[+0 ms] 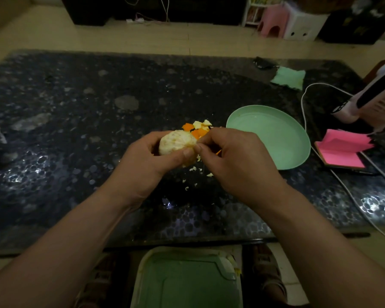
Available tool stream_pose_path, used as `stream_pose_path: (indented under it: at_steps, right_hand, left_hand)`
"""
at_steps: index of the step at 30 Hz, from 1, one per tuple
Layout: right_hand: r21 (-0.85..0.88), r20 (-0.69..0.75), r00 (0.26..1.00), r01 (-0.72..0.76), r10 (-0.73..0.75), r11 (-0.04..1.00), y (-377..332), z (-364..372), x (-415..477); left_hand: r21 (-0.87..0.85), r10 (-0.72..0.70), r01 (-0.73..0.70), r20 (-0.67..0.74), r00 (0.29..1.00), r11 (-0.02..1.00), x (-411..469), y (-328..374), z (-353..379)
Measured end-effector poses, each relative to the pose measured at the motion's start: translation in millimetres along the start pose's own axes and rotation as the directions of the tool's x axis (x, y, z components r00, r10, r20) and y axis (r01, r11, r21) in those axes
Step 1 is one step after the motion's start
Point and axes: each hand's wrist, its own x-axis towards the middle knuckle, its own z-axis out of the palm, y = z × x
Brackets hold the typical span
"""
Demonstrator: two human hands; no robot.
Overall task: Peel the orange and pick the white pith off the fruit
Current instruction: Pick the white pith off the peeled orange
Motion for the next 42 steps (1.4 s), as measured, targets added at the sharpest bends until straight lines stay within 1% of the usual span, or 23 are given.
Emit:
stream_pose_path:
  at_steps: [4, 8, 10, 13, 15, 17, 20, 23, 27, 31, 37, 42]
  right_hand:
    - [-0.085, -0.046, 0.997, 0.054, -0.058, 0.995, -1.6, 2.2, 0.1]
    - [-0.106, -0.08, 0.995, 0.044, -0.053, 0.993, -3.1, 4.6, 1.4]
    - [-0.055, -0.076, 0.997, 0.01, -0.014, 0.998, -0.4, 4.3, 2.1]
    - [0.094, -0.026, 0.998, -0.054, 0.057, 0.994, 4.1, 1.4, 2.9]
    - [0.164, 0.02, 0.996, -0.087, 0.085, 0.983, 4.8, -0.2, 2.6]
    - [0.203, 0.047, 0.995, -0.1, 0.092, 0.974, 3.5, -1.1, 2.3]
    - [0.196, 0.039, 0.997, -0.077, 0.07, 0.978, 1.4, 1.2, 2.1]
    - [0.18, 0.0, 0.998, -0.057, 0.058, 0.982, 2.3, 5.2, 2.3]
    - [0.164, -0.055, 0.998, -0.024, 0.033, 0.986, 2.6, 5.6, 2.2]
    - [0.104, -0.109, 0.994, 0.025, -0.014, 0.994, -3.0, 6.8, 1.1]
    - [0.189, -0.114, 0.991, -0.047, 0.069, 0.981, -0.4, 4.8, 2.4]
    - [0.214, -0.104, 0.988, -0.087, 0.111, 0.973, 0.8, 2.9, 3.4]
  left_hand:
    - [0.01, 0.006, -0.006, 0.0, 1.0, 1.0, -1.4, 0.2, 1.5]
    - [0.008, 0.013, -0.013, -0.008, 1.0, 1.0, -1.7, -0.4, 3.2]
    - [-0.017, -0.001, 0.001, 0.002, 1.0, 1.0, -2.2, -0.6, 3.2]
    - [-0.069, -0.034, 0.035, 0.014, 0.999, 0.997, -1.6, 0.2, 1.9]
    - [-0.11, -0.049, 0.049, 0.006, 0.999, 0.993, -0.1, 1.0, 0.7]
    - [-0.115, -0.05, 0.05, 0.002, 0.999, 0.992, 1.0, 1.2, -0.5]
    - [-0.098, -0.045, 0.046, 0.008, 0.999, 0.994, 0.5, 1.0, -2.0]
    - [-0.086, -0.043, 0.045, 0.021, 0.999, 0.995, -0.4, 1.6, -2.1]
    - [-0.129, -0.049, 0.052, 0.031, 0.998, 0.99, 1.0, 1.5, -2.2]
    - [-0.177, -0.05, 0.056, 0.041, 0.998, 0.983, 1.3, 2.7, -2.8]
    - [-0.262, -0.059, 0.088, 0.117, 0.991, 0.961, 2.1, 2.2, -8.4]
    - [-0.322, -0.064, 0.103, 0.13, 0.989, 0.941, 3.2, 0.0, -9.8]
